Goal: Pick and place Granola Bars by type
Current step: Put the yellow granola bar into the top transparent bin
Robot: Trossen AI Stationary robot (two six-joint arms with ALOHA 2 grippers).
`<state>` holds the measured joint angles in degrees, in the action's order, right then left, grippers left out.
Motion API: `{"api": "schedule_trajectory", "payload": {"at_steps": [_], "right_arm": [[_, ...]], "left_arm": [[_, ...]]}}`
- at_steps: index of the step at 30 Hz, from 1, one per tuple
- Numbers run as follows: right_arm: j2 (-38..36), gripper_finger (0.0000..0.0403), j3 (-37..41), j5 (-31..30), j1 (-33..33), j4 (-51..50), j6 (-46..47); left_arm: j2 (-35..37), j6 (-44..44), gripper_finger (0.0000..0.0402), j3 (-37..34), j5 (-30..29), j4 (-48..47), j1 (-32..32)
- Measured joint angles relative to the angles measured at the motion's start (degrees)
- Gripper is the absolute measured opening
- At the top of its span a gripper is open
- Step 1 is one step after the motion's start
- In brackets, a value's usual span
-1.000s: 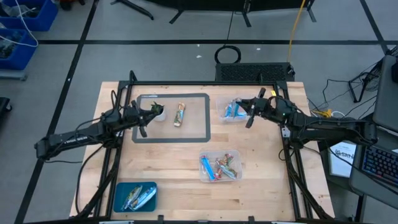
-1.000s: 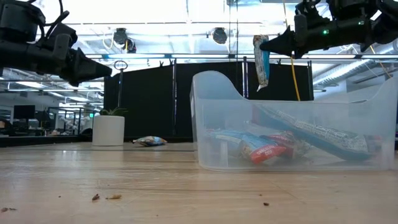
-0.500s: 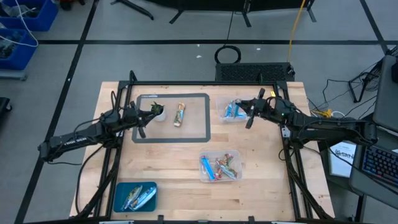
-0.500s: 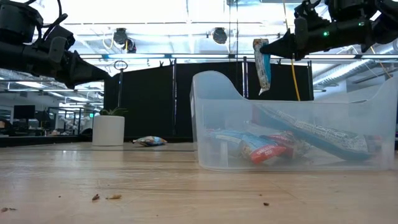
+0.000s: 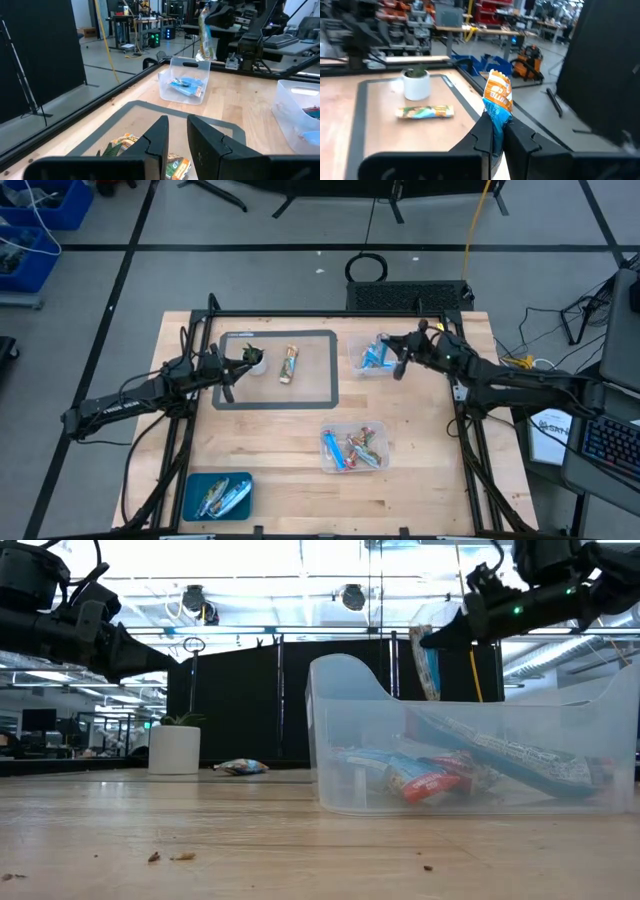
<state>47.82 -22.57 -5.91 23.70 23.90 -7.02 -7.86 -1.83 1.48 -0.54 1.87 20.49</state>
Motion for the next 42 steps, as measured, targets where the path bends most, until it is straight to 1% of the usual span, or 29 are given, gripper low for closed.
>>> {"api": "schedule_trajectory", "payload": {"at_steps": [7, 15, 18, 20, 25, 30, 35, 42], "right_arm": [[4.22, 0.0019, 0.0, -0.08, 4.88, -1.75, 0.65], [8.49, 0.0021, 0.0, -1.04, 8.19, -1.93, 1.98], [10.0, 0.003, 0.0, -5.11, 8.87, -1.93, 1.94], [10.7, 0.0034, 0.0, -6.6, 9.27, -2.1, 1.92], [11.6, 0.0033, 0.0, -5.99, 9.29, -1.99, 2.08], [11.8, 0.0034, 0.0, -6.01, 9.31, -1.93, 4.88], [11.8, 0.0055, 0.0, -5.88, 9.29, -1.93, 5.75], [11.8, 0.011, 0.0, -5.84, 9.22, -1.95, 6.4]], "left_arm": [[0.0, 0.04, 0.0077, 0.0, 0.0, 0.0, 0.0], [0.0, 0.04, 0.0077, 0.0, 0.0, 0.02, 0.0], [0.0, 0.06, 0.0077, 0.0, 0.0, 0.03, 0.0], [0.0, 0.05, 0.0077, 0.0, 0.0, 0.04, 0.0], [0.0, 0.11, 0.0077, 0.0, 0.0, 0.04, 0.0], [0.0, 0.11, 0.0077, 0.0, 0.0, 0.04, 0.0], [0.0, 0.11, 0.0077, 0.0, 0.0, 0.04, 0.0], [-0.02, -0.1, 0.0077, 0.02, 0.0, 0.61, 0.0]]}}
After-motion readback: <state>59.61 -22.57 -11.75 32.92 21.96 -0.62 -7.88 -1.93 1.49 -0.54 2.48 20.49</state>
